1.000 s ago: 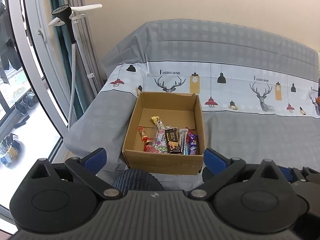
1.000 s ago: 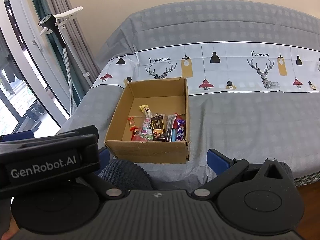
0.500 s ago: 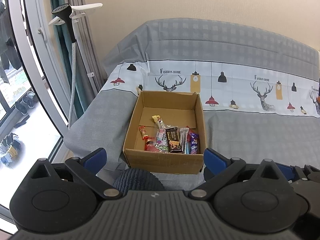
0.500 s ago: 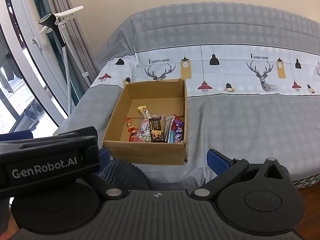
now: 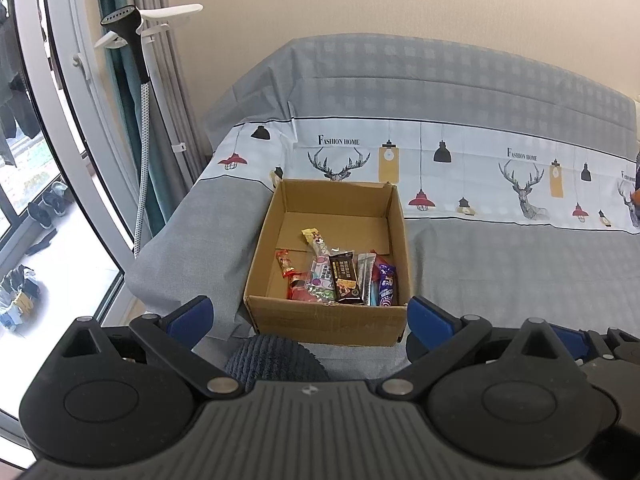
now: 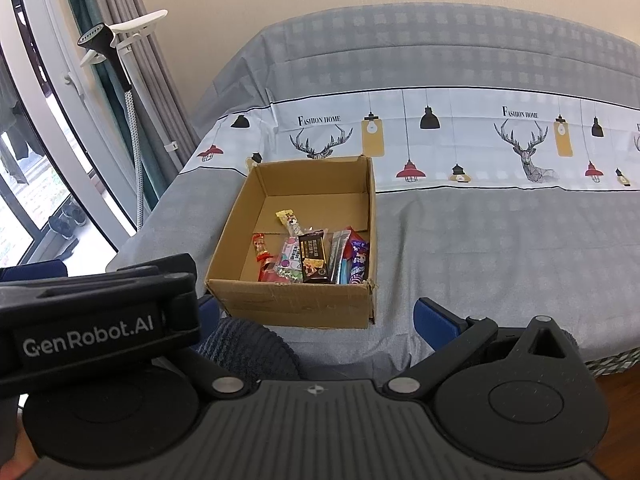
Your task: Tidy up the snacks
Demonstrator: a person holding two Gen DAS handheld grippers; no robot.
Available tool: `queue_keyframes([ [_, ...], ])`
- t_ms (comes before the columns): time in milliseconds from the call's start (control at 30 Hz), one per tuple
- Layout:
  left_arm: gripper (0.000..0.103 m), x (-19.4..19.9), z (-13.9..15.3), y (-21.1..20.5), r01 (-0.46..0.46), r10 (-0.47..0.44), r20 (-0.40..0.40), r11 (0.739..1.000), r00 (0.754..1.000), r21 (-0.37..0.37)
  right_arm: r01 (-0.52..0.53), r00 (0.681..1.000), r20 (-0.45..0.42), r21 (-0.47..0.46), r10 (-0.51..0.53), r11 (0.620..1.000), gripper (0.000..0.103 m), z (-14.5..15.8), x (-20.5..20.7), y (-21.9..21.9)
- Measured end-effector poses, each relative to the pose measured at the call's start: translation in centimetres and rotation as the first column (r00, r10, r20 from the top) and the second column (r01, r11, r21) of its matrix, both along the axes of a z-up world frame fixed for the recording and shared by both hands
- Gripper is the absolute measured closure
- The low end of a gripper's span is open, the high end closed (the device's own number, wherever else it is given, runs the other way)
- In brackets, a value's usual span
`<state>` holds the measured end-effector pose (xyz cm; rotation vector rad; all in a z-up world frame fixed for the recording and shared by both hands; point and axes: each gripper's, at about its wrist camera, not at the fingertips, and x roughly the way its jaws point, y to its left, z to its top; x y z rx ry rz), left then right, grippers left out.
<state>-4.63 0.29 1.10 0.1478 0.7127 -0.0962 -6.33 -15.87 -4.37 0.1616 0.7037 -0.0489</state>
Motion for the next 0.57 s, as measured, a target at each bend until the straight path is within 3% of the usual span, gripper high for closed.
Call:
queue_keyframes([
  [567, 0.0, 1.3, -1.7, -2.3, 0.04, -0.039, -0.041, 0.999, 0.998, 0.034, 0.024, 0.999, -0.027, 0.02, -0.023, 1.0, 0.0, -1.4, 0.7, -2.1],
])
